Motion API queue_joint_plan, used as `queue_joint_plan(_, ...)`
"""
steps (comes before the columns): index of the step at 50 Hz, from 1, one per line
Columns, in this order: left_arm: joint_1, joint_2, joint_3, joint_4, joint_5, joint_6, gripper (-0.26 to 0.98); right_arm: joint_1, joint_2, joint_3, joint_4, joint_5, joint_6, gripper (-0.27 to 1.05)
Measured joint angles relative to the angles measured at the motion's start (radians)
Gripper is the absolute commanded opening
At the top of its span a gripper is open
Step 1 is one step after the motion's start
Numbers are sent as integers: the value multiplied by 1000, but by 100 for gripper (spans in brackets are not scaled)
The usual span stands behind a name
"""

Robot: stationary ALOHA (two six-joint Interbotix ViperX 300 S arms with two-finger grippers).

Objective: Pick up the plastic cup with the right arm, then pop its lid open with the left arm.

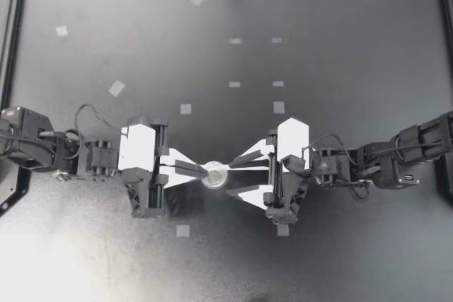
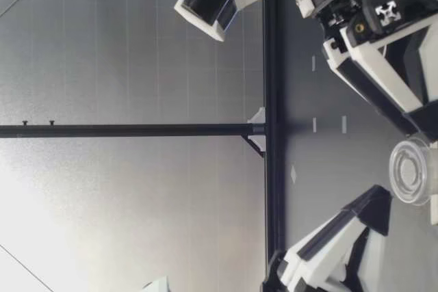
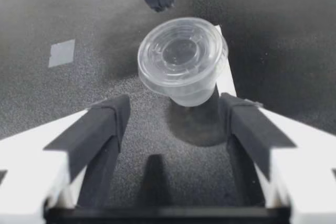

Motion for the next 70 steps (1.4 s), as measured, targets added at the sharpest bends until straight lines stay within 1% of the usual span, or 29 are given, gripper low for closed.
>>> queue_joint_plan(24,3,25,3,0,3,-2,-9,0,41,-31,0,2,0,67)
queue_joint_plan(43,5,51,2,0,3,-9,-9,0,43,-40,0,5,-2,67)
queue_joint_plan(58,5,54,-2,0,3,-12,-9,0,46,-66,0,80,-3,67)
queue_joint_plan(70,5,66,-5,0,3,-14,-9,0,48,-72,0,87,-5,66)
